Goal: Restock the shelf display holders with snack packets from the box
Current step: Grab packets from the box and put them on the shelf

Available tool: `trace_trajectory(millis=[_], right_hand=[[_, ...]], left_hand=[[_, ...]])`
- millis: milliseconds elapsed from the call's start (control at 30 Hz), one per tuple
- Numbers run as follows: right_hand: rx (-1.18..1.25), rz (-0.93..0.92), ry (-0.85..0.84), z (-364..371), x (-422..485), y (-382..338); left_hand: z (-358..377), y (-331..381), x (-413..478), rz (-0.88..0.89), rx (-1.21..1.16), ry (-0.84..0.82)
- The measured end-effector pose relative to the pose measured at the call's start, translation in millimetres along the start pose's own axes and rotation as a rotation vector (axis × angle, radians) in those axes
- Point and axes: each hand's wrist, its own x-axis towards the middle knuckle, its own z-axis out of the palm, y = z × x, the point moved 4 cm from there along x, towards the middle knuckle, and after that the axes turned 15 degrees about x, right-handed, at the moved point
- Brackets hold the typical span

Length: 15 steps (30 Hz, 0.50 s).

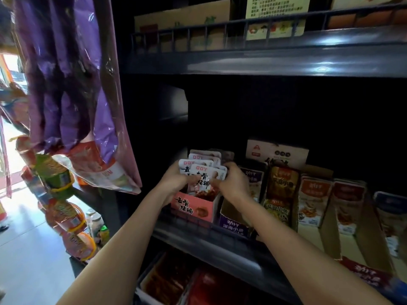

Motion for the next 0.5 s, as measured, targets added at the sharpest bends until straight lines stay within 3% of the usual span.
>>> trace_trajectory(millis=[233, 500], right_hand=[[-0.053, -0.066, 0.094, 8, 1, 4], [-0.272, -0.120, -0.054, -5, 0, -2]], left_hand=[[2, 10, 7, 0.026, -0.052, -0.021], [-9, 14, 4, -0.056, 0.167, -0.127]])
